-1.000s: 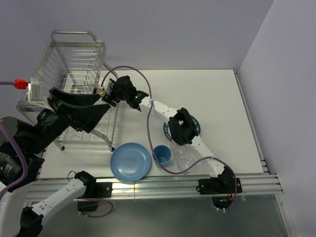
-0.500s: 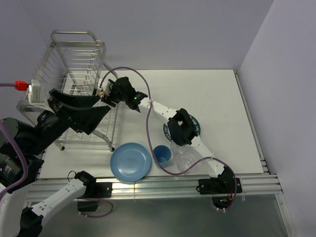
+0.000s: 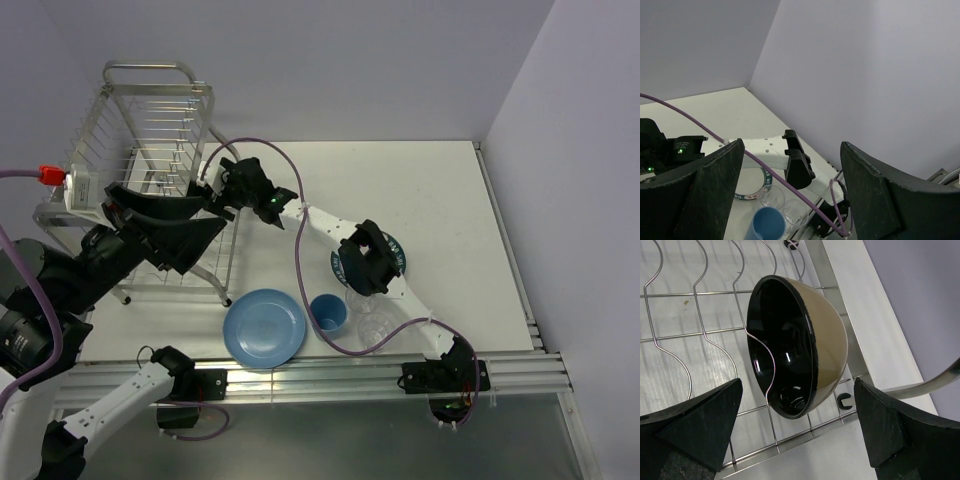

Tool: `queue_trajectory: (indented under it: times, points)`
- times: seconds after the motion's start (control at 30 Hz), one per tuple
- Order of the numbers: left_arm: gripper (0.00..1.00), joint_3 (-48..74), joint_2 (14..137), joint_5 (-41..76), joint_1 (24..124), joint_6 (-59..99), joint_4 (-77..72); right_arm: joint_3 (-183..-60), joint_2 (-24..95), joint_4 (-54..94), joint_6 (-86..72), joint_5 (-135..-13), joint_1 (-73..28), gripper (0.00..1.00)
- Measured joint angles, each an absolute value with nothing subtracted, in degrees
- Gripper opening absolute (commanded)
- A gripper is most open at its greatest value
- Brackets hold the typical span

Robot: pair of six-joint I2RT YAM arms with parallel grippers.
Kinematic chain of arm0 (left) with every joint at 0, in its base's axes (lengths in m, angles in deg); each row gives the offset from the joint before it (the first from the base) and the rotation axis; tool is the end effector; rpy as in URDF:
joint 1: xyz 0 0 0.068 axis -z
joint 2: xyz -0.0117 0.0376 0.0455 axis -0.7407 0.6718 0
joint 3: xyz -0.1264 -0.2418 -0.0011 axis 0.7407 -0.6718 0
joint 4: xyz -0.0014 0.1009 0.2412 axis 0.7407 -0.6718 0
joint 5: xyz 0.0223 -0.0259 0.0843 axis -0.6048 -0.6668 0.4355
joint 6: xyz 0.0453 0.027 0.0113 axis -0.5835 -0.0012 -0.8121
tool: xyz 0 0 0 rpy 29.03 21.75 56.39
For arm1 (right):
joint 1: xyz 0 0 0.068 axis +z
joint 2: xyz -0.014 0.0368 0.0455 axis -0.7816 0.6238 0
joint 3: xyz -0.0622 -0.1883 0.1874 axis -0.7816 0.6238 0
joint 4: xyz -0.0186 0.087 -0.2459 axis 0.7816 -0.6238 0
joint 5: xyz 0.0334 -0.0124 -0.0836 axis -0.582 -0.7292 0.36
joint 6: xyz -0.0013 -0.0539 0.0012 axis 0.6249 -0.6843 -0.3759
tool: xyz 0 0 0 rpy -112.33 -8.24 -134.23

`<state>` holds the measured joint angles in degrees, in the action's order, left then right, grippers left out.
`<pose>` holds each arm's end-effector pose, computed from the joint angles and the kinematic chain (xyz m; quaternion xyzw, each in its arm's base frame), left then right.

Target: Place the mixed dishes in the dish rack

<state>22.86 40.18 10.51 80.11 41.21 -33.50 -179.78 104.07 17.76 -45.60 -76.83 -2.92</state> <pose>0.0503 -0.0428 0.5164 0.1025 0.6147 -0.4846 0.6138 0.3948 0.4560 0.2093 -0.5590 0.5800 0.1598 0.5706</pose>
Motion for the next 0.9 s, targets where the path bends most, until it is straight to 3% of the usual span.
queue_trajectory:
  times: [0.2,0.43,0.57,0.77,0.9]
  points:
    - [0.84,22.8,39.7,10.4,80.1,41.3,-33.4,-179.2,103.9,18.0,-45.6,-76.3,-2.9,1.00]
    - [0.85,24.1,40.7,11.5,80.1,42.4,-34.5,-168.3,98.0,19.6,-43.2,-72.5,-2.3,1.00]
    - [0.83,29.3,44.2,14.9,80.1,45.7,-37.4,-159.6,89.0,18.6,-36.8,-69.3,-2.2,1.00]
    - [0.81,33.1,48.3,18.6,80.1,52.6,-40.6,-141.0,66.2,16.8,-19.7,-66.1,-3.2,1.00]
    - [0.74,34.1,50.0,19.4,80.1,58.0,-43.8,-137.3,54.7,9.7,-5.7,-63.8,-5.0,1.00]
